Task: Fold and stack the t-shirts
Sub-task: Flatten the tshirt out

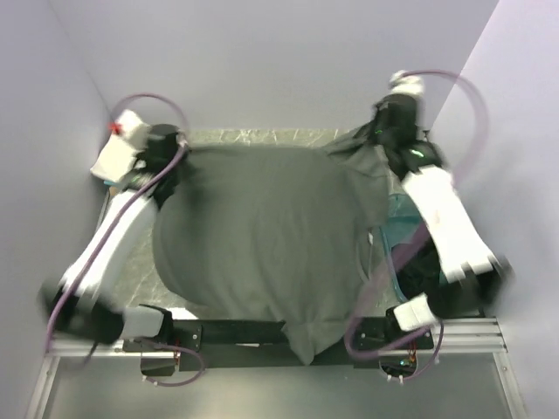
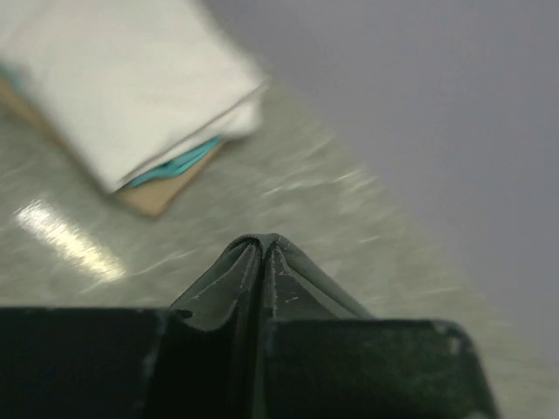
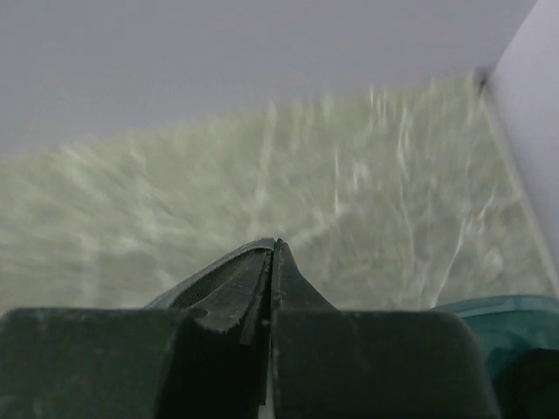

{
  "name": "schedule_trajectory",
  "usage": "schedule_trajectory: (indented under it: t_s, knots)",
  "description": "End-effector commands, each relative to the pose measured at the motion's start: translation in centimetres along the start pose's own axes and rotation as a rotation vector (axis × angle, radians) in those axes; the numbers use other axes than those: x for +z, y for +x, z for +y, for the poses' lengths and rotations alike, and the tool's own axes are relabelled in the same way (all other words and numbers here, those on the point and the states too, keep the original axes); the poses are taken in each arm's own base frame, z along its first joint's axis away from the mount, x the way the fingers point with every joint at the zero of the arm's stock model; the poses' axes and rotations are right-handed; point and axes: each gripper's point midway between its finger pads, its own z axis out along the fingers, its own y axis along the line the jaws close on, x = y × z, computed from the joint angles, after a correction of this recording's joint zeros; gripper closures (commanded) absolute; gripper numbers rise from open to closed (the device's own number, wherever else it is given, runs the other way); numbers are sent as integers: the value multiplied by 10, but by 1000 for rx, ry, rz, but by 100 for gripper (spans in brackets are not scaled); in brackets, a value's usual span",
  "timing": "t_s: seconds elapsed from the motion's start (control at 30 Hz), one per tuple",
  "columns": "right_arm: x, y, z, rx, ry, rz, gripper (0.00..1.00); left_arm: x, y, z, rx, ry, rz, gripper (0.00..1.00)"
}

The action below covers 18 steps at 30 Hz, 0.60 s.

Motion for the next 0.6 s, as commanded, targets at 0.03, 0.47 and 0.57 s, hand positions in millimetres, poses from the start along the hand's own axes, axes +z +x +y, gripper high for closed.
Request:
schedule_trajectory:
  t_s: [0.03, 0.47, 0.57]
  knots:
    - [97, 113, 7, -41, -3, 235, 92, 70, 79, 59, 148, -239, 149, 70]
    - [114, 157, 21, -16, -31, 376, 12, 85, 132, 60, 188, -188, 321, 1]
    - [82, 164, 26, 0, -68, 389, 11, 66, 137, 60, 162, -138, 360, 1]
